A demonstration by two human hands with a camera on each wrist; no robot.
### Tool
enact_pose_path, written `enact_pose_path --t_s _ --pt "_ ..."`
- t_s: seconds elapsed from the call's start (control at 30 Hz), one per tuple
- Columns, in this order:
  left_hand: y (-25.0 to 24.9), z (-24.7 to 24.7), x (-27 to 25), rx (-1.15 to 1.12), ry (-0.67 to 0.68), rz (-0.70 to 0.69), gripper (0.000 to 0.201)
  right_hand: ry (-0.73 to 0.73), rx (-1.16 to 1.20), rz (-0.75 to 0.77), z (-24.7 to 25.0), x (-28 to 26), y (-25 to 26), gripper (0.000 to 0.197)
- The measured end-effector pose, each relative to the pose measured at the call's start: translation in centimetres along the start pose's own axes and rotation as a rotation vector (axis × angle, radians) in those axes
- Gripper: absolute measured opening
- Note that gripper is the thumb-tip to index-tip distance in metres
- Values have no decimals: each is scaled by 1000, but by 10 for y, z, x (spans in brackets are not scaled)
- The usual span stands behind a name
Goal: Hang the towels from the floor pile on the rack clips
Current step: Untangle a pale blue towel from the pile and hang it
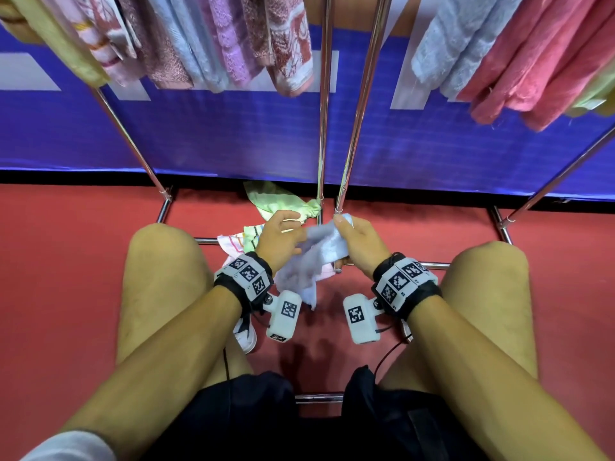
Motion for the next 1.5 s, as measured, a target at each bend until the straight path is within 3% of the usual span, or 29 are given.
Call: enact_pose_path --t_s 0.07,0.2,0.3,0.37,0.43,0.57,0.67,0.77,0.87,1.0,1.17,1.33,1.5 --pt "5 -3 -1 69 50 -18 30 -14 41 7 2 0 1 38" --pt "15 -21 -9 157 303 -50 29 -83 84 24 7 -2 3 18" --pt "27 -29 -10 285 437 -76 33 -47 104 22 10 -3 0 10" --pt "35 -33 -8 344 465 -92 24 -14 76 21 10 -3 -2 11" --pt "38 -34 -4 332 423 -93 13 -47 74 35 11 -3 -3 16" --pt "35 -24 13 303 240 -114 15 -297 -1 74 33 -2 -8 39" --pt "33 -17 20 293 166 -116 23 -312 -63 94 43 2 -12 25" --pt "36 -17 24 306 110 -118 20 -334 -75 56 46 5 -13 34" --pt "38 -14 27 318 37 -125 37 -308 -51 57 47 4 -14 41" --pt "36 -12 28 345 49 -165 41 -272 -102 50 49 4 -26 43" --pt "38 -7 30 340 125 -137 18 -351 -317 89 61 -2 -32 18" --pt "40 0 34 572 235 -120 30 -443 -412 111 72 -2 -32 37" --pt "38 15 38 651 141 -65 34 -574 -417 109 80 0 -29 20"
Point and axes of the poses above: each hand's wrist, its own x-axis towards the middle knuckle, its own z-axis out of the back of the hand, y = z × x, the point moved 3 cm from there along x, towards the middle knuckle, and after that the axes turned 5 degrees about y, right-handed, at the moved point
